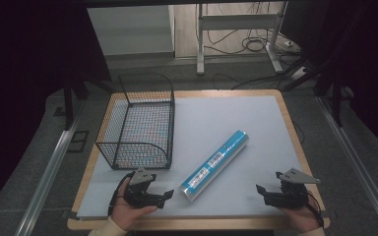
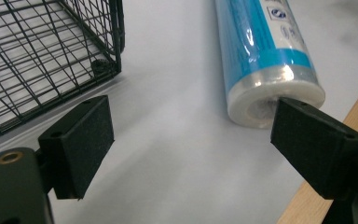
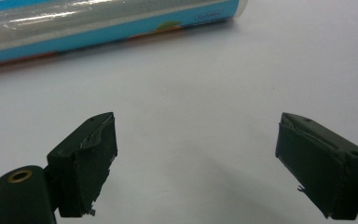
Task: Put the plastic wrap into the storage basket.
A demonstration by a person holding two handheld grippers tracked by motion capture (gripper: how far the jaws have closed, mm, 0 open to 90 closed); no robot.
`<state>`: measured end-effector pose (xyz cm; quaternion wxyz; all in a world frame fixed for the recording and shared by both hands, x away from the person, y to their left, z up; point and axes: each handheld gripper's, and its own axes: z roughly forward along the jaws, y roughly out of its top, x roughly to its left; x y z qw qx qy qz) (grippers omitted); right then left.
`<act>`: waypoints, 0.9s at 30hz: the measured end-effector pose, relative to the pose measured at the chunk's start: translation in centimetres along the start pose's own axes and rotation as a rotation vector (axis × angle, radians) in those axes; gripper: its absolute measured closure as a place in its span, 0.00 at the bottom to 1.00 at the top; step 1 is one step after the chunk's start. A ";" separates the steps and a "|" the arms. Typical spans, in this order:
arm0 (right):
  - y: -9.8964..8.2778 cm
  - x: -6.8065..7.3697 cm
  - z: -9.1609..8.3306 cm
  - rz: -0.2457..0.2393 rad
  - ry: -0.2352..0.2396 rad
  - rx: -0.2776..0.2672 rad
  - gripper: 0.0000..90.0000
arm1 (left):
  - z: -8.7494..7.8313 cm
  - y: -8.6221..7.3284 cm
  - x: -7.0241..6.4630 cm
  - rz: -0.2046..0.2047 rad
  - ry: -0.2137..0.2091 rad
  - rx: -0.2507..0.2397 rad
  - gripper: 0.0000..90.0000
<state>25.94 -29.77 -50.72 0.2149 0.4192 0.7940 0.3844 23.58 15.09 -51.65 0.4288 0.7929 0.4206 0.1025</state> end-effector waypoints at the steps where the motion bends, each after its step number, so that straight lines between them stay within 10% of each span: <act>1: 0.0 0.0 0.1 -0.002 0.004 0.004 0.15 | 0.0 0.0 0.0 0.001 0.006 -0.003 0.15; 17: 0.0 0.6 0.2 -0.019 0.015 0.008 0.14 | -0.9 1.0 -0.9 0.047 0.046 -0.063 0.20; 27: -0.2 1.2 0.1 -0.048 0.018 0.014 0.15 | -2.3 2.7 -2.8 0.070 -0.003 -0.019 0.18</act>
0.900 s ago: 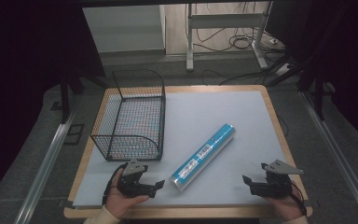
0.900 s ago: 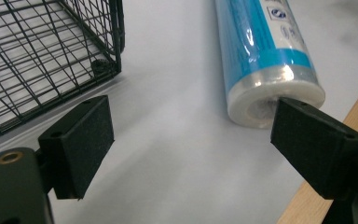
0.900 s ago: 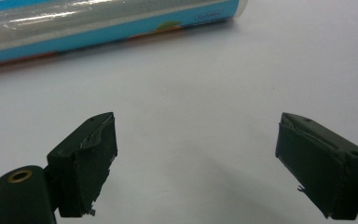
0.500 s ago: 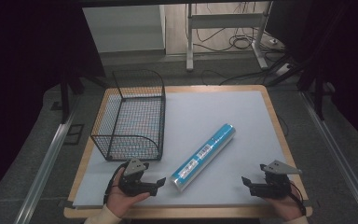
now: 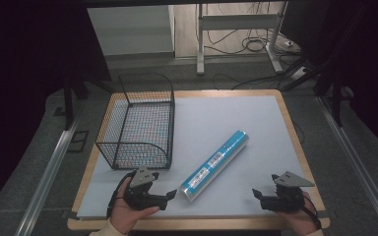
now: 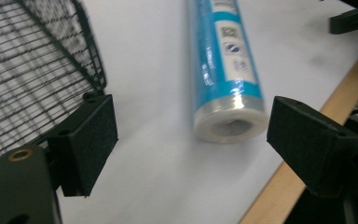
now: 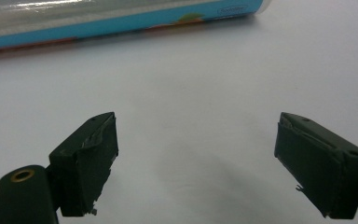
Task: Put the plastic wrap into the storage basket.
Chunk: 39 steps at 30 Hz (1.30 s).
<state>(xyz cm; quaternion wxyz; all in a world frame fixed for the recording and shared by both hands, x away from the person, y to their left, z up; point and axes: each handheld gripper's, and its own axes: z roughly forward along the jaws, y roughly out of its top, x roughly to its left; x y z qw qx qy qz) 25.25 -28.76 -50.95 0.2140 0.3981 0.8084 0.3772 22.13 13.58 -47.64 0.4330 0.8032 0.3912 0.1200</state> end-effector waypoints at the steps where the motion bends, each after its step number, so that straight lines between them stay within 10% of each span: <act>1: 0.0 0.0 0.0 0.000 0.000 0.000 0.15 | 0.0 0.0 0.0 0.000 0.000 0.000 0.18; 14: -0.3 -0.9 -0.2 0.060 0.014 -0.040 0.15 | 1.2 3.7 -1.5 0.037 -0.036 0.084 0.16; 39: -0.4 -0.9 0.0 0.023 -0.020 -0.052 0.15 | 5.0 8.8 -2.9 0.072 -0.021 0.139 0.14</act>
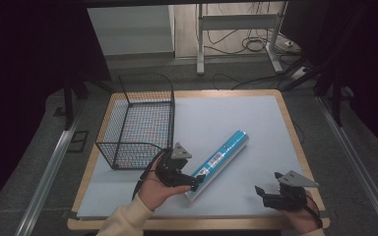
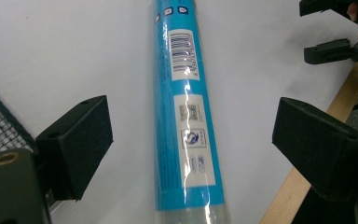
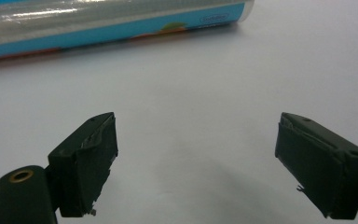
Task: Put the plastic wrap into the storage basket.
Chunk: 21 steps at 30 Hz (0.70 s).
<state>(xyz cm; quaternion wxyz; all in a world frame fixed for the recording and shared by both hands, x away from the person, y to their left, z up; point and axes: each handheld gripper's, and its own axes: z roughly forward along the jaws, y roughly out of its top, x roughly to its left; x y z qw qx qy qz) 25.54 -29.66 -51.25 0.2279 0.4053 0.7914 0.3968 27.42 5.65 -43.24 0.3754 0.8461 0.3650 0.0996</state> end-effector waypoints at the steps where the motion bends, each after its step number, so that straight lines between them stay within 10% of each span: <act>1: 0.0 0.0 0.0 0.005 0.004 -0.005 0.15 | 0.2 0.2 0.0 0.005 -0.001 0.008 0.14; 21: -0.1 0.2 0.2 -0.010 -0.005 0.002 0.15 | 4.1 3.5 0.2 0.016 -0.022 -0.016 0.15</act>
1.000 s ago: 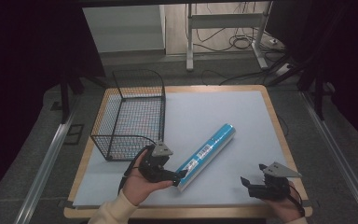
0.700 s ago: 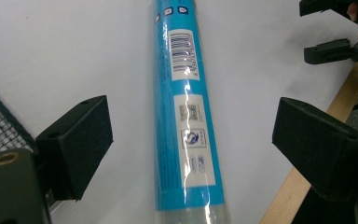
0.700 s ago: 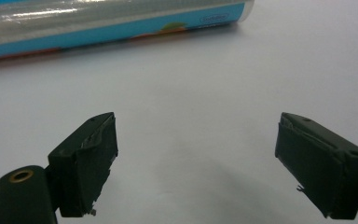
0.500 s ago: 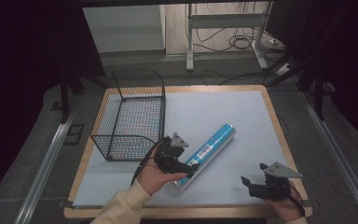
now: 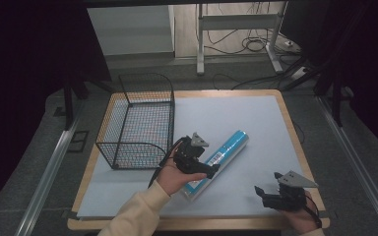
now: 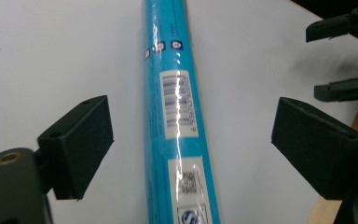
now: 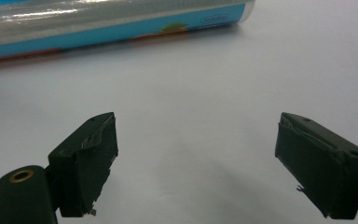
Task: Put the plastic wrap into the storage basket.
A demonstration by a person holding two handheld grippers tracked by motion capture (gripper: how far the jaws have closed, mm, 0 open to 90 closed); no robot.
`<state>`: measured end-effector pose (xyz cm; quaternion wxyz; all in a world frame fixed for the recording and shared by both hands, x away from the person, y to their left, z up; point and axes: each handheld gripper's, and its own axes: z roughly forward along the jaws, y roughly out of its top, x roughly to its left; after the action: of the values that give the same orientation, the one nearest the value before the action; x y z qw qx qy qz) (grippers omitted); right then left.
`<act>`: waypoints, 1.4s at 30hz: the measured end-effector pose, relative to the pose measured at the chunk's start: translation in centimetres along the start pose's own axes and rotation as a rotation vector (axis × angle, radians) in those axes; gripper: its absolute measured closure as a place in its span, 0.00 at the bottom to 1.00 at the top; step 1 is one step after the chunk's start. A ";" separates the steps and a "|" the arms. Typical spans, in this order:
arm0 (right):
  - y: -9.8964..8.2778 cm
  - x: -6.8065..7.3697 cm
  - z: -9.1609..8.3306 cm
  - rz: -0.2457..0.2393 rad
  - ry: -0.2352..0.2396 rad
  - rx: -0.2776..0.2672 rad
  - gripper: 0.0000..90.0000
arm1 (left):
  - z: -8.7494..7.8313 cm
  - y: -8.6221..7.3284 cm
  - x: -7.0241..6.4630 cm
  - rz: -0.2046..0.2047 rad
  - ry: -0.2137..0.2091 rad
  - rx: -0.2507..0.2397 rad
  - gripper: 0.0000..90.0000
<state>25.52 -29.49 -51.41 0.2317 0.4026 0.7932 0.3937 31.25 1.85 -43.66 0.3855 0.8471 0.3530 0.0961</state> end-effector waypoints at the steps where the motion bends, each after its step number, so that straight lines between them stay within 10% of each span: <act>1: 0.0 0.0 0.0 0.000 0.000 0.002 0.15 | 0.2 0.2 0.0 0.004 -0.001 -0.003 0.14; 42: -0.3 -0.5 0.2 -0.001 0.000 0.023 0.15 | 10.7 2.5 0.3 -0.040 0.080 0.400 0.23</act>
<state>25.80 -29.87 -51.72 0.2272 0.4049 0.7980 0.3842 37.44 -5.29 -49.23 0.1971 0.8952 0.3966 0.0498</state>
